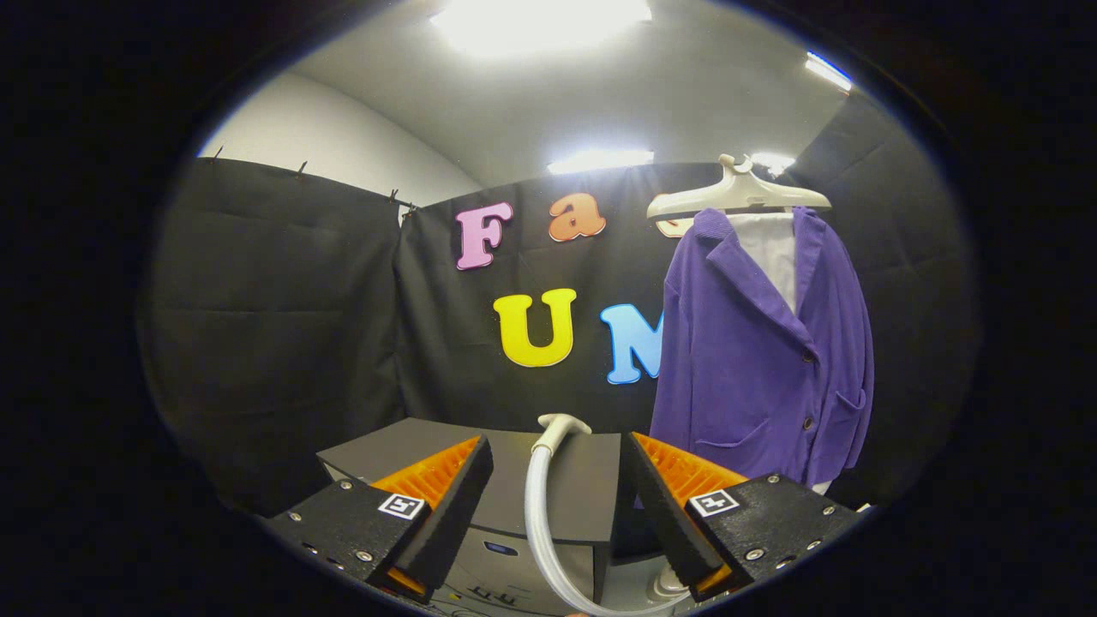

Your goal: Iron the clothes twice with a garment steamer, once on the left side and once on the right side.

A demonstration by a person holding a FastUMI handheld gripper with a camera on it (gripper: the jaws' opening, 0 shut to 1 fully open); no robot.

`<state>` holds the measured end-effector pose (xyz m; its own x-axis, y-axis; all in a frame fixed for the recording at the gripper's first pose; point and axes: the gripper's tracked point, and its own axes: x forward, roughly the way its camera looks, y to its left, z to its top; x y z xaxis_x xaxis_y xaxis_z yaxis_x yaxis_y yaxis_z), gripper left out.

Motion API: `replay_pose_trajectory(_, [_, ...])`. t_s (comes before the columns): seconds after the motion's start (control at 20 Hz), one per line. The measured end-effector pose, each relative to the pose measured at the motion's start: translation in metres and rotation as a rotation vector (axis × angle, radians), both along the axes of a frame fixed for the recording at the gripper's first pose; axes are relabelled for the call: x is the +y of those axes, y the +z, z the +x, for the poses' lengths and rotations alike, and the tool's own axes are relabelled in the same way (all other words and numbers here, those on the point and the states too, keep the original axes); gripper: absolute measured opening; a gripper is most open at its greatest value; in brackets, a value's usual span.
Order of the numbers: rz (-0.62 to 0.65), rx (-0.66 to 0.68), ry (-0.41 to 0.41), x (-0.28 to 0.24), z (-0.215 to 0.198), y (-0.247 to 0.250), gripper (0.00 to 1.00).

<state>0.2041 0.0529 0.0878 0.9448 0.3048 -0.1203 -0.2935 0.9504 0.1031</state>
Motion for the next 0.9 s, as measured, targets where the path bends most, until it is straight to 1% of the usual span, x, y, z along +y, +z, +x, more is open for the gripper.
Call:
replay_pose_trajectory(0.3, [0.057, 0.154, 0.052, 0.017, 0.072, 0.0, 0.96])
replay_pose_trajectory(0.45, [0.093, 0.196, 0.072, 0.028, 0.106, 0.007, 0.95])
replay_pose_trajectory(0.7, [0.139, 0.308, 0.123, 0.053, 0.151, -0.001, 0.95])
replay_pose_trajectory(0.9, [0.159, 0.382, 0.137, 0.07, 0.186, -0.017, 0.95])
